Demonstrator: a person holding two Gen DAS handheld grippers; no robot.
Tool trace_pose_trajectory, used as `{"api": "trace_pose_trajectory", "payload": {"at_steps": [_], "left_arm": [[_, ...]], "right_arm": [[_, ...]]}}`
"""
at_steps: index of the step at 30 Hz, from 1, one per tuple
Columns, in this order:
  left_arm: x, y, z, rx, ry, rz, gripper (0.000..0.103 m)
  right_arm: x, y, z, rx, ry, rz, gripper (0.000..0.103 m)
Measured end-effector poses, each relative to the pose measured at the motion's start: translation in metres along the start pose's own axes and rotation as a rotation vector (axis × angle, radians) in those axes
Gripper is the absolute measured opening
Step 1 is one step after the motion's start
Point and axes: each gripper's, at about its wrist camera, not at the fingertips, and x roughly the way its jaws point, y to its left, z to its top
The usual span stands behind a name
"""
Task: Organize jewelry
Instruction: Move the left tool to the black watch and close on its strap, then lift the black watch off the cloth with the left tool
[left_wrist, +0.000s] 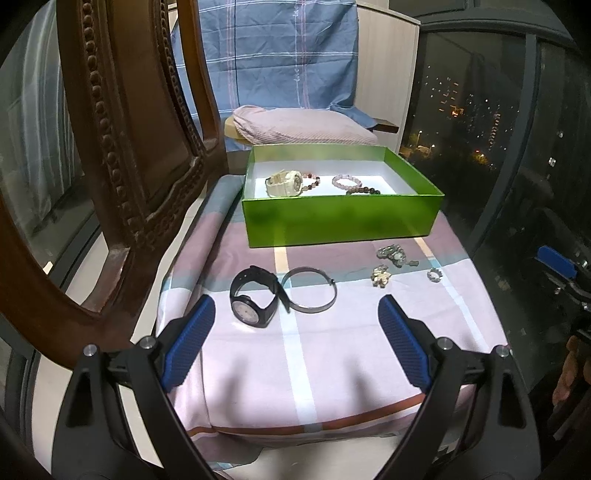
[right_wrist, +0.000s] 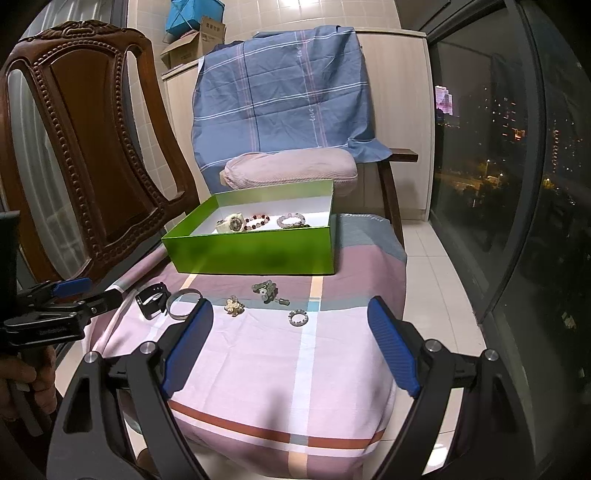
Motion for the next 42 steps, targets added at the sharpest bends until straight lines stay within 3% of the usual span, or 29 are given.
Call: {"api": "trace_pose_trajectory", "payload": {"at_steps": [5, 10, 18, 25, 33, 37, 42], "left_arm": [[0.016, 0.008, -0.005, -0.006, 0.047, 0.04, 0.087], [0.04, 0.018, -0.01, -0.041, 0.133, 0.032, 0.069], [0.072, 0.021, -0.011, -0.002, 0.19, 0.109, 0.066], [0.091, 0.031, -0.006, -0.019, 0.227, 0.118, 0.06], [0.109, 0.032, 0.0, -0.008, 0.238, 0.123, 0.063], [0.109, 0.034, 0.001, -0.042, 0.24, 0.074, 0.041], [0.086, 0.025, 0.006, -0.023, 0.187, 0.042, 0.037]], "right_arm": [[0.001, 0.002, 0.0, 0.0, 0.008, 0.008, 0.084], [0.001, 0.003, 0.0, 0.002, 0.013, 0.023, 0.084], [0.0, 0.001, 0.002, 0.012, 0.012, 0.046, 0.084], [-0.003, -0.005, 0.003, 0.028, 0.006, 0.058, 0.084], [-0.004, -0.01, 0.004, 0.036, 0.006, 0.067, 0.084], [-0.004, -0.011, 0.003, 0.036, 0.01, 0.062, 0.084], [0.0, -0.016, 0.0, 0.034, 0.024, 0.045, 0.084]]}}
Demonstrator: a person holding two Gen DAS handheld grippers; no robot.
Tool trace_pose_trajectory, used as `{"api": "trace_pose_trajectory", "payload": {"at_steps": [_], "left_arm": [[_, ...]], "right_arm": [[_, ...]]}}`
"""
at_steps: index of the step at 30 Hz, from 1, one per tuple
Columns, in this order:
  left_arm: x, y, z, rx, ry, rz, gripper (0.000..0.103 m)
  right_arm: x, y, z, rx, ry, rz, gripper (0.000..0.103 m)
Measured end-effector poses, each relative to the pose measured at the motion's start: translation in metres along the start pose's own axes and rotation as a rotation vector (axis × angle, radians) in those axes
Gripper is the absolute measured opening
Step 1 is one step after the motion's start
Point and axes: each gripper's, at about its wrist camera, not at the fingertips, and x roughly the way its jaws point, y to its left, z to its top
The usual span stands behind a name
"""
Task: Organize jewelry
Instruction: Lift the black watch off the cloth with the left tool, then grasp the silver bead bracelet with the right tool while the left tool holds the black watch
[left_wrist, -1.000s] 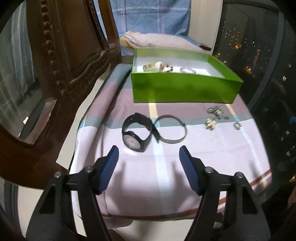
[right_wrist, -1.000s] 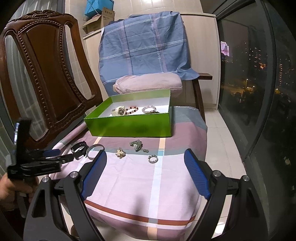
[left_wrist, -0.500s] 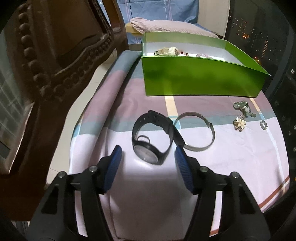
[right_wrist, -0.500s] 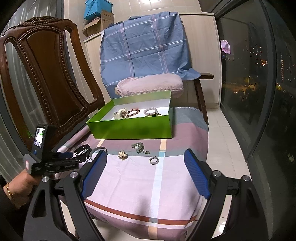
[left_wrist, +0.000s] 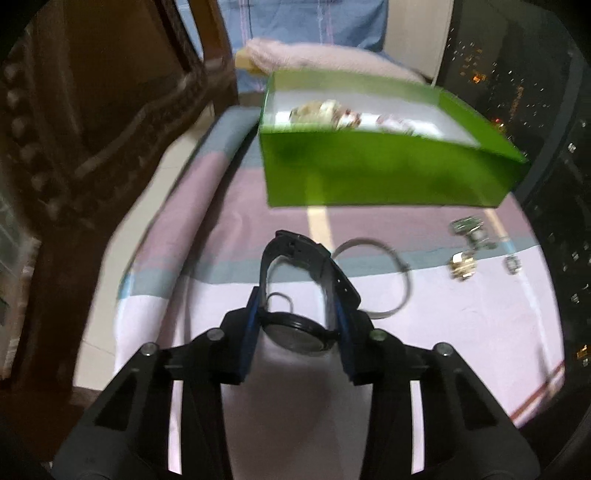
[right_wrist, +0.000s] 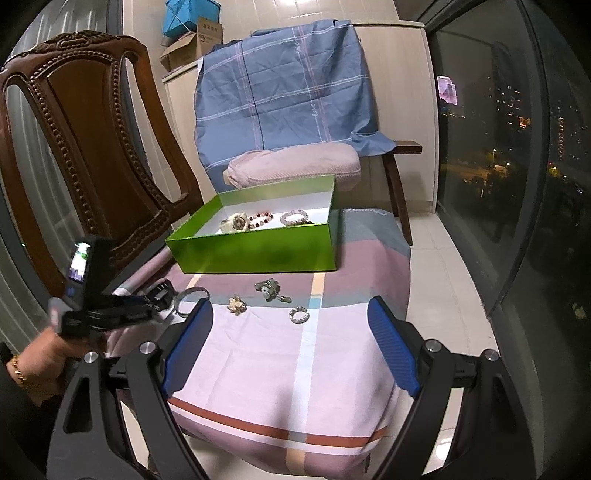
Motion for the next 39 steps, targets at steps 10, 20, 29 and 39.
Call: {"api": "trace_pose_trajectory", "payload": {"at_steps": [10, 20, 29, 39], "left_arm": [[-0.12, -0.013, -0.007, 0.057, -0.351, -0.077, 0.037], [-0.118, -0.008, -0.002, 0.064, -0.36, -0.088, 0.037], [-0.119, 0.001, -0.002, 0.04, -0.353, -0.088, 0.037], [-0.114, -0.005, -0.001, 0.041, -0.333, -0.113, 0.037]], "right_arm": [[0.037, 0.011, -0.014, -0.082, 0.124, -0.093, 0.084], [0.133, 0.017, -0.015, -0.135, 0.344, -0.158, 0.071], [0.147, 0.019, -0.011, -0.11, 0.329, -0.158, 0.049], [0.119, 0.021, -0.004, -0.096, 0.272, -0.116, 0.021]]}}
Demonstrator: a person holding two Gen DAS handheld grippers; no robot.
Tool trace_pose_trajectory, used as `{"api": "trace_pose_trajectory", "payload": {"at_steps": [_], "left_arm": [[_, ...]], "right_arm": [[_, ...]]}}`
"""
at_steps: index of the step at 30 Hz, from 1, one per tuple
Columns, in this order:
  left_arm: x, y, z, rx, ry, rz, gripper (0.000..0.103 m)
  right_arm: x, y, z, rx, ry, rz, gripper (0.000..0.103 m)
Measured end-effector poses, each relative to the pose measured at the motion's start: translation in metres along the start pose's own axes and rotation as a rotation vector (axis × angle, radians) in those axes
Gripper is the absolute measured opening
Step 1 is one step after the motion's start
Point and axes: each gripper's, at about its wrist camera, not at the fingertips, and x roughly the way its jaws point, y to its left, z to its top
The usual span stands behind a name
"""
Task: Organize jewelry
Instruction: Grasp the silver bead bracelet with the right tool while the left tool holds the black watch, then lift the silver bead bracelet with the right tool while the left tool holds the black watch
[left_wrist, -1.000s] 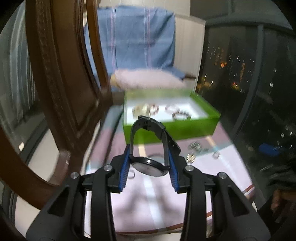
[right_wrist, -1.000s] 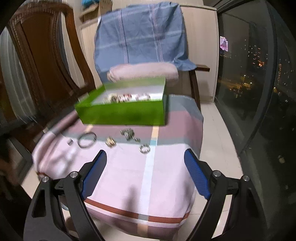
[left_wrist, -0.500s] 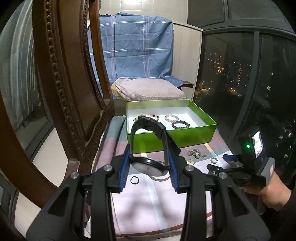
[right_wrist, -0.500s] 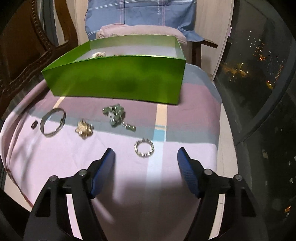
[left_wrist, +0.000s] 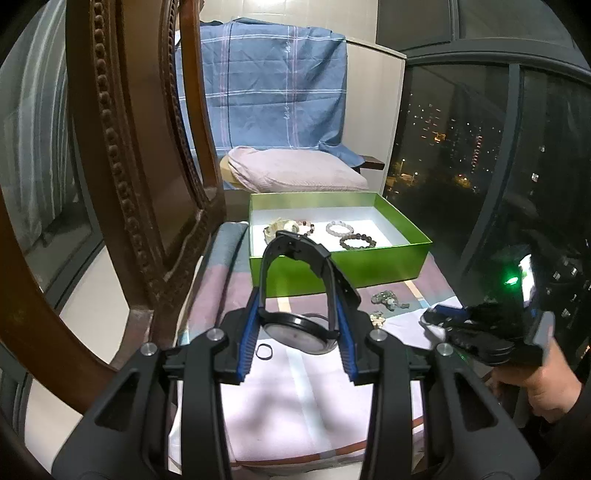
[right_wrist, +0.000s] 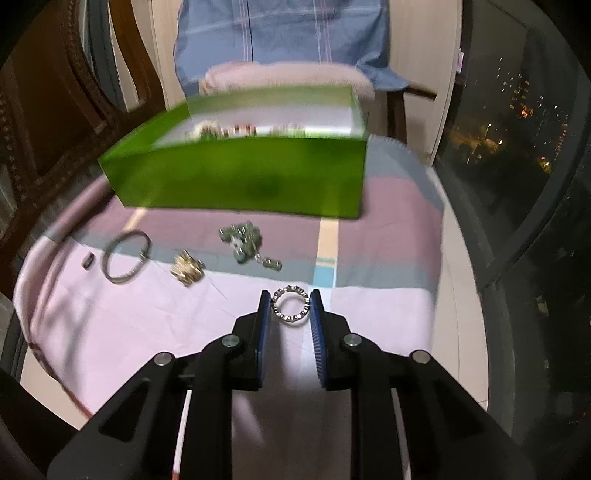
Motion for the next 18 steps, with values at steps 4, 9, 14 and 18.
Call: {"api": "trace_pose_trajectory", "payload": {"at_steps": [4, 9, 14, 18], "left_arm": [[0.003, 0.0, -0.001, -0.018, 0.009, -0.011, 0.037], [0.005, 0.005, -0.001, -0.054, 0.013, -0.019, 0.037], [0.002, 0.001, 0.0, -0.056, -0.01, -0.029, 0.037], [0.007, -0.003, -0.002, -0.05, -0.003, -0.025, 0.037]], "right_arm": [[-0.055, 0.0, -0.001, 0.015, -0.132, 0.024, 0.021], [-0.124, -0.01, -0.011, 0.034, -0.353, 0.029, 0.021], [-0.133, -0.019, -0.012, 0.051, -0.4, 0.036, 0.021], [-0.13, -0.025, -0.012, 0.058, -0.398, 0.04, 0.021]]}}
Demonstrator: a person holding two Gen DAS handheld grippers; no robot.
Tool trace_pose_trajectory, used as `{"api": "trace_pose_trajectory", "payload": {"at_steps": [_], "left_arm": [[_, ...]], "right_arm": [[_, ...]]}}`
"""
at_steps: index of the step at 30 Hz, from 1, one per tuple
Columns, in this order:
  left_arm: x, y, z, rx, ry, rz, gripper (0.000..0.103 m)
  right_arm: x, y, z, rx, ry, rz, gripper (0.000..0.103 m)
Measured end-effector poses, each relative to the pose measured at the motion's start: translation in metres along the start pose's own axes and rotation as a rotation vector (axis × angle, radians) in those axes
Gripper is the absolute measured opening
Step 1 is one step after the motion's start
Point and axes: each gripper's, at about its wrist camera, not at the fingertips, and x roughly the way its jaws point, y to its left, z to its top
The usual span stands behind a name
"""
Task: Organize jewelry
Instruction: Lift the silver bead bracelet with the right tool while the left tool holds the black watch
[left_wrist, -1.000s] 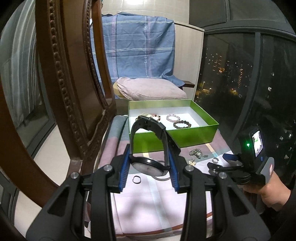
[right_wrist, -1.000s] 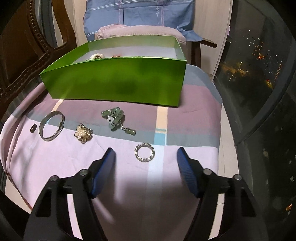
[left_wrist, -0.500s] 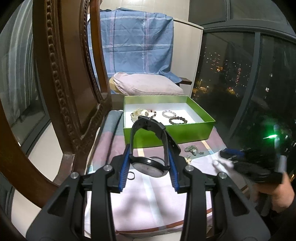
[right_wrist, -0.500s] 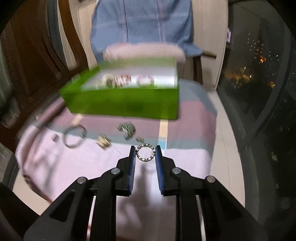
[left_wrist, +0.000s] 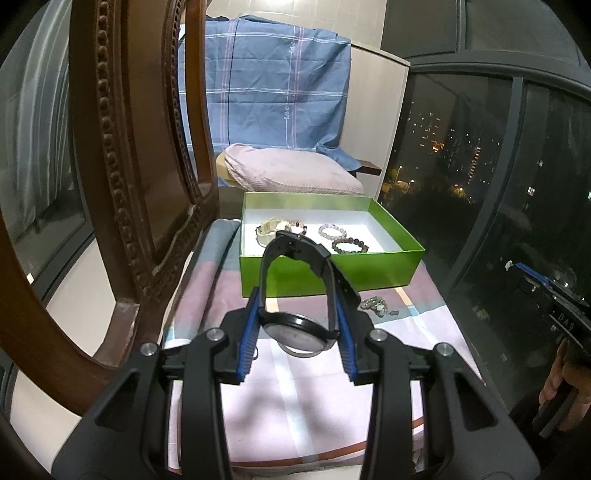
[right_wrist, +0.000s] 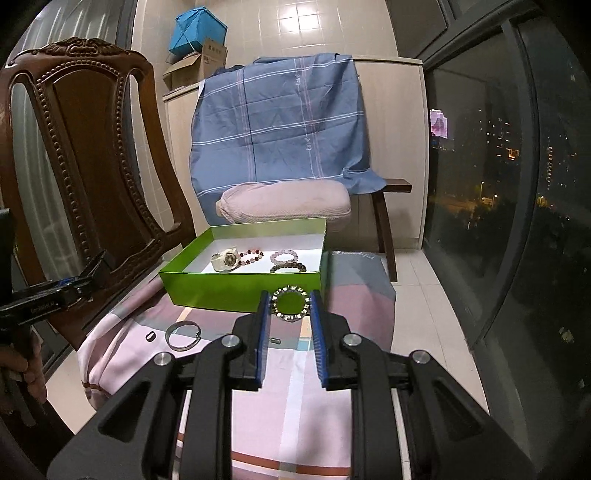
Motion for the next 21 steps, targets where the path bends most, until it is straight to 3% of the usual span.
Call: {"api": "trace_pose_trajectory", "payload": {"at_steps": [21], "left_arm": [[0.0032, -0.0021, -0.0014, 0.006, 0.017, 0.005, 0.037]], "right_arm": [[0.0007, 0.0035, 0.0002, -0.012, 0.019, 0.014, 0.021]]}}
